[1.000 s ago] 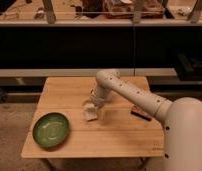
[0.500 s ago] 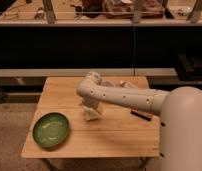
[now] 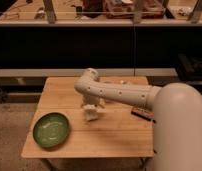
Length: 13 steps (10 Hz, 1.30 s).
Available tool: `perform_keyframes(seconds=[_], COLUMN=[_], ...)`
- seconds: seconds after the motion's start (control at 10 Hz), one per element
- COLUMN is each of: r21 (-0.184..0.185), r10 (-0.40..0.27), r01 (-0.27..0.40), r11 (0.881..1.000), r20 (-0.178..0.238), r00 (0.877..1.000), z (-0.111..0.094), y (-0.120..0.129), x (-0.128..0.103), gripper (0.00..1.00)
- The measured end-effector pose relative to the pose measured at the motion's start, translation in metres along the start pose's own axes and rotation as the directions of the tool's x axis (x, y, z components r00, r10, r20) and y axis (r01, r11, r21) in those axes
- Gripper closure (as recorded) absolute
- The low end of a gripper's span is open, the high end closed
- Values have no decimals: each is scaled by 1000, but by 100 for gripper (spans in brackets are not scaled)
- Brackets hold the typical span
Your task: Wipe the white sponge on the table
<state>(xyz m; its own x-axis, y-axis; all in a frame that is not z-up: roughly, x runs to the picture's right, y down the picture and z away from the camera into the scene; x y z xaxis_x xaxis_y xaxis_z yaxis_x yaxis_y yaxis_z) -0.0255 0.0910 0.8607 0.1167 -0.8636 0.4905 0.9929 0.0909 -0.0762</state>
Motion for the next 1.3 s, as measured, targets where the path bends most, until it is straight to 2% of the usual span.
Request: perform_keyframes(seconds=[0.1, 0.2, 0.3, 0.4, 0.6, 0.7, 0.8, 1.3], r21=[27, 73, 99, 119, 118, 117, 119, 123], r10=[-23, -84, -145, -219, -358, -388, -403, -370], r01=[23, 84, 146, 221, 362, 391, 404, 363], r11=[999, 994, 984, 968, 925, 913, 907, 924], r20=[1, -7, -19, -29, -51, -46, -31, 40], r00=[1000, 996, 989, 975, 932, 920, 914, 928], z=[2, 6, 10, 15, 25, 29, 32, 45], y=[-1, -2, -6, -19, -41, -47, -52, -39], x=[-2, -5, -9, -15, -20, -20, -20, -20], gripper=[24, 24, 24, 24, 24, 24, 24, 24])
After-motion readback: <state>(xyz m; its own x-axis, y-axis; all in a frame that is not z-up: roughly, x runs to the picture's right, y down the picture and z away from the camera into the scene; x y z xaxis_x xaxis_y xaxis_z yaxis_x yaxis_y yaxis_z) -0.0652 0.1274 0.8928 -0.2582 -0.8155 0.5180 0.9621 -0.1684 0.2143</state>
